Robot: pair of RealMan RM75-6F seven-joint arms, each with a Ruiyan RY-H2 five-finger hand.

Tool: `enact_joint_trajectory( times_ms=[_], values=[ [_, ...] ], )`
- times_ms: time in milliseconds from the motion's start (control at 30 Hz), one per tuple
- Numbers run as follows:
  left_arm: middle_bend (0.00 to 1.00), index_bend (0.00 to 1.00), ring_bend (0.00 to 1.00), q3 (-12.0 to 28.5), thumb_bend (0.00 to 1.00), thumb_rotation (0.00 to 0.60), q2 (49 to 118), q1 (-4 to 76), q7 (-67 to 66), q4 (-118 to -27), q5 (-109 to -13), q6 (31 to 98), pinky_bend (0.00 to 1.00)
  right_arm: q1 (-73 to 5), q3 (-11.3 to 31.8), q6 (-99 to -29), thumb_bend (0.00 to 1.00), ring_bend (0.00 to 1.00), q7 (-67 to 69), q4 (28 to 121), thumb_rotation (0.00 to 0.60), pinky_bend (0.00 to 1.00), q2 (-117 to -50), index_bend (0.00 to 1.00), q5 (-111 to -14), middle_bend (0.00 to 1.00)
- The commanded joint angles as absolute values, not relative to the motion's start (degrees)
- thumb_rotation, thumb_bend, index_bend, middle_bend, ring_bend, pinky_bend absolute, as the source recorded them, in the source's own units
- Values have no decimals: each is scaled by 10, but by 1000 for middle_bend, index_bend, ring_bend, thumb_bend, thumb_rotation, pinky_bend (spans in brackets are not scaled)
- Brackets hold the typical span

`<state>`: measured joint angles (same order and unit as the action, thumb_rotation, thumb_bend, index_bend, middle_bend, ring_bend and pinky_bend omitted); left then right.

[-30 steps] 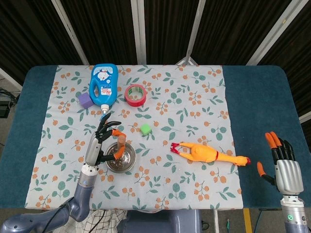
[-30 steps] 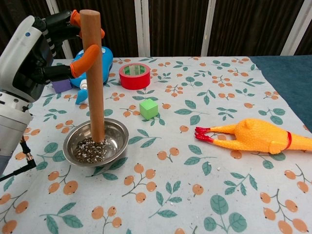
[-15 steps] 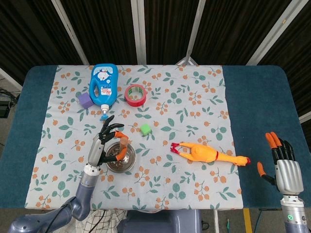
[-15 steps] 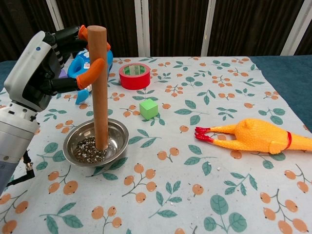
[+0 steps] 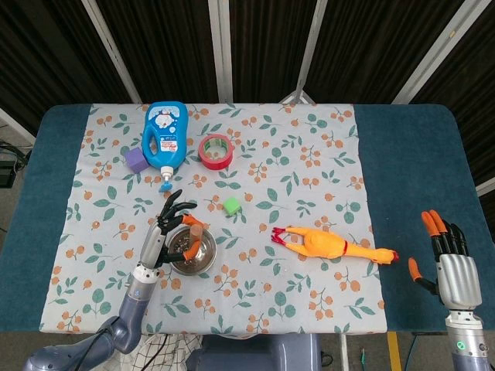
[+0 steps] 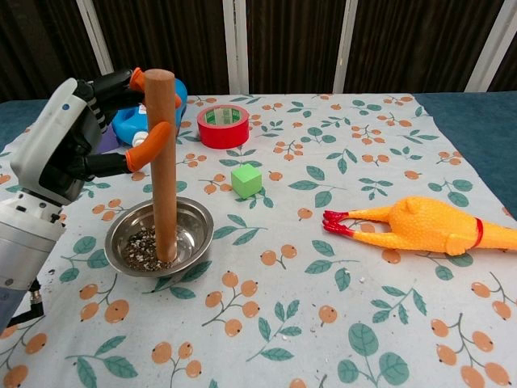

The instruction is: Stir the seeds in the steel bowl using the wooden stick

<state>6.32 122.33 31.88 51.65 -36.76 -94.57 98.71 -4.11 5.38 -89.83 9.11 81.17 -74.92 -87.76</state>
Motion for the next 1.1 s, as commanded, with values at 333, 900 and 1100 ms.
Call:
enact_joint_trajectory(
  times_ms=[333,900,1100],
  values=[
    [765,570,248,74,894,600,1216,332,511,-387,-946,1000,0,-41,54,-901,448,0,93,810,600,0,-750,0,-879,82],
    [762,568,248,95,894,600,1186,360,481,-447,-946,1001,0,-41,55,-901,448,0,96,809,600,0,-750,0,-879,82],
    [762,568,248,84,894,600,1197,353,488,-424,-943,992,0,-42,55,-899,449,0,96,808,600,0,-751,0,-878,82]
  ],
)
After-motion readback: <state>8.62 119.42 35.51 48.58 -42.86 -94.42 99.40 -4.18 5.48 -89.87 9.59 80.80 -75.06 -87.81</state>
